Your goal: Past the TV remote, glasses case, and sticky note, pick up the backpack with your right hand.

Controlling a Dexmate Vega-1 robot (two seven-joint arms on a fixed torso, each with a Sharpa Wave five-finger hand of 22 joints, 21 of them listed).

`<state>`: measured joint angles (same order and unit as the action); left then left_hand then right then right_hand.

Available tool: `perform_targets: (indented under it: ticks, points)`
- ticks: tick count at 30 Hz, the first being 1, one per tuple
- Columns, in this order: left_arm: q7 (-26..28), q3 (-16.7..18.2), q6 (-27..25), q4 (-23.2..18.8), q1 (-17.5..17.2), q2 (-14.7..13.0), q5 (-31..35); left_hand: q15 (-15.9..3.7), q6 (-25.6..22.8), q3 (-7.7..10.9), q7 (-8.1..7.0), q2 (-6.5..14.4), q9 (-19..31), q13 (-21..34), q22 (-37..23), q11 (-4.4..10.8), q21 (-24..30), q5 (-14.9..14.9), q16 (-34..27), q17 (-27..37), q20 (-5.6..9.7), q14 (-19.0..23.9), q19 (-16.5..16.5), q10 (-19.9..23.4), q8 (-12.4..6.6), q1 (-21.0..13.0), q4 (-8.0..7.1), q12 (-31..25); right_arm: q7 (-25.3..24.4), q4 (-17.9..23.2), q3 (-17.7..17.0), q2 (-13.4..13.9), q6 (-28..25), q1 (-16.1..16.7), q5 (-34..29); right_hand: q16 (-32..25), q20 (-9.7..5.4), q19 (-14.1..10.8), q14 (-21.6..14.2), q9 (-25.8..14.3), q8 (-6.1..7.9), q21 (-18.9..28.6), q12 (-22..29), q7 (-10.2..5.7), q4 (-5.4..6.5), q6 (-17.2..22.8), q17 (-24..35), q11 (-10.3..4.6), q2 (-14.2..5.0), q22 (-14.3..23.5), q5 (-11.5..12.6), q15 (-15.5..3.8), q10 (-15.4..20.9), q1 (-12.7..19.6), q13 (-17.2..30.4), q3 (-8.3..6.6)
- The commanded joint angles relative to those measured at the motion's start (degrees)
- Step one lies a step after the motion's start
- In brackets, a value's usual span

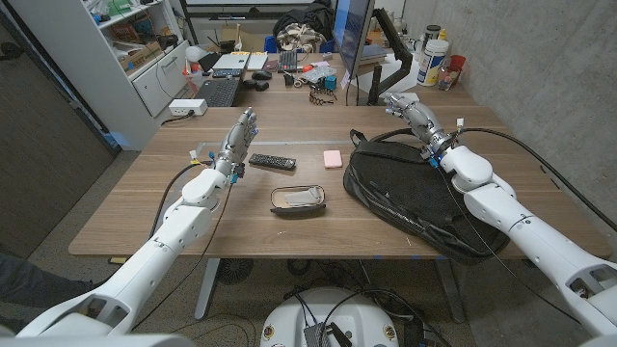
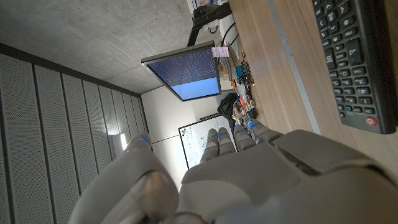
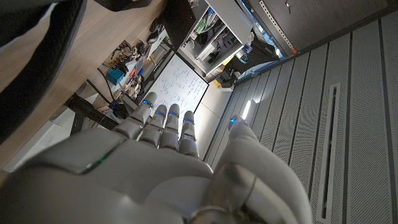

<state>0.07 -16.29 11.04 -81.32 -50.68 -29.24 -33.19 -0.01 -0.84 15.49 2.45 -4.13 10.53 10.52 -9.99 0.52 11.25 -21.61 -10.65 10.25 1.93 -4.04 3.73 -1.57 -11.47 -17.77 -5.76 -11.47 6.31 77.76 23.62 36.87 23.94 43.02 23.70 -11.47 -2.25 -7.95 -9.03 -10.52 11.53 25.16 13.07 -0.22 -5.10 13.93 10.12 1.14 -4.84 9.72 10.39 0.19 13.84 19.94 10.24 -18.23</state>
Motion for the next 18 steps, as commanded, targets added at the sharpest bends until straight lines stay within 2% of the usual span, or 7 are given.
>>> perform_targets:
  ticks: [1, 12, 18]
  points:
    - [0.8, -0.14, -1.06, -1.61, -0.4, -0.63, 0.26, -0.01, -0.39, 0.03, 0.14, 0.41, 0.12, 0.28, -0.3, 0.04, 0.19, -0.35, -0.31, 0.33, 0.69, 0.1, 0.34, 0.1, -0.27, -0.37, 0.1, -0.33, 0.87, -3.04, 0.6, -0.78, 4.06, -1.65, -1.56, -0.15, -0.04, -0.83, -0.79, -0.28, 0.25, -0.07, 0.37, -0.19, -0.63, 0.66, 0.2, 0.03, 0.03, 0.27, 0.22, 0.13, 0.88, 0.97, 0.31, -0.11]
    - [1.48, 0.07, -1.46, -2.62, -0.85, -1.03, 0.38, -0.05, -0.43, -0.03, 0.15, 0.54, 0.12, 0.28, -0.31, 0.14, 0.19, -0.33, -0.3, 0.33, 0.62, 0.12, 0.35, 0.1, -0.22, -0.47, 0.12, -0.3, 1.66, -6.84, 1.2, -2.22, 9.17, -3.47, -2.8, -0.31, -0.18, -2.18, -2.4, -0.31, 0.46, -0.48, 0.61, -1.92, -1.68, 1.89, 0.25, -1.34, 1.53, 0.24, 0.31, -0.7, 2.18, 1.52, 0.34, 0.19]
    - [1.71, 0.05, -1.41, -2.92, -0.92, -1.06, 0.53, -0.05, -0.44, -0.06, 0.11, 0.61, 0.12, 0.28, -0.31, 0.13, 0.18, -0.32, -0.28, 0.34, 0.55, 0.11, 0.39, 0.07, -0.19, -0.51, 0.14, -0.27, 1.61, -7.75, 1.63, -2.14, 10.98, -4.44, -4.47, -0.42, -0.25, -2.95, -3.17, -0.33, 0.36, -0.56, 0.65, -2.19, -1.98, 1.91, 0.28, -1.88, 1.99, 0.23, 0.41, -1.04, 2.57, 1.66, 0.35, 0.27]
